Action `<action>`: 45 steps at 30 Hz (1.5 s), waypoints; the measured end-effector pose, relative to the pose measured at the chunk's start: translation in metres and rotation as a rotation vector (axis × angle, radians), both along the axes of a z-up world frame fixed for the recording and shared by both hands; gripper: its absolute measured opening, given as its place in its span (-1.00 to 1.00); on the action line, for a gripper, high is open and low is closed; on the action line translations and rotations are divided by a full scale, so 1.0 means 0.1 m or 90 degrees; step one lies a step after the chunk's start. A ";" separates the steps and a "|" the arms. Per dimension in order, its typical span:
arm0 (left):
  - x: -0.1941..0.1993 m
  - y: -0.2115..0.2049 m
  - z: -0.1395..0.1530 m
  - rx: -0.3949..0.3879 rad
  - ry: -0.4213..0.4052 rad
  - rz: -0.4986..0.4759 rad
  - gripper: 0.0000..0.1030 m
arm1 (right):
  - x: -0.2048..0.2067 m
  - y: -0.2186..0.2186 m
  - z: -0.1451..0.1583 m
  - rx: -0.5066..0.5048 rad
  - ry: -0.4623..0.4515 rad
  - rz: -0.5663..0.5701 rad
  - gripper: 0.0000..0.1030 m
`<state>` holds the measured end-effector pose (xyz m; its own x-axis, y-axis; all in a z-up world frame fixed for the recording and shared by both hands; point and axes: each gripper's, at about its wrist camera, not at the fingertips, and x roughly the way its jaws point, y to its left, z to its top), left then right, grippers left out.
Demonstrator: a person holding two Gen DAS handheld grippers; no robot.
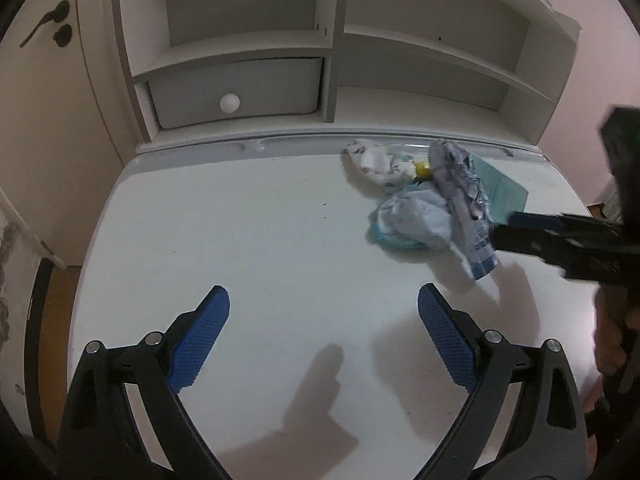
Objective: Collect trash
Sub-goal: 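Grasp a light blue sock with the left gripper while the right grasps crumpled paper, then carry the sock and paper over the black bin and open both grippers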
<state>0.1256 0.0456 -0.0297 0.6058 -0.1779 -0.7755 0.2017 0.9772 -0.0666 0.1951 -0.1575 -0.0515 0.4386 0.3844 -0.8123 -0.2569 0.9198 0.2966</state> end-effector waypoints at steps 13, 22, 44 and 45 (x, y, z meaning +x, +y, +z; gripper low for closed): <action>0.63 -0.61 -0.12 -0.006 0.008 -0.130 0.79 | -0.43 -0.38 0.33 0.003 -0.058 -0.043 -0.46; 0.80 -0.99 -0.29 0.078 0.024 -0.121 -0.69 | -0.80 -1.00 0.26 0.004 -0.049 -0.112 -0.46; -1.19 -3.94 0.19 0.002 -0.032 -0.510 -0.70 | -3.17 -3.71 -0.09 -0.072 -0.038 -0.501 -0.46; -1.32 -4.10 0.16 -0.001 -0.031 -0.536 -0.70 | -3.38 -3.92 -0.16 -0.073 -0.026 -0.537 -0.46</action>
<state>-0.0060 -0.3642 -0.0134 0.3033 -0.5866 -0.7510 0.8658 0.4987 -0.0399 -0.1429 -0.5491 -0.0671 0.5709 -0.1685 -0.8035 0.5197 0.8319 0.1948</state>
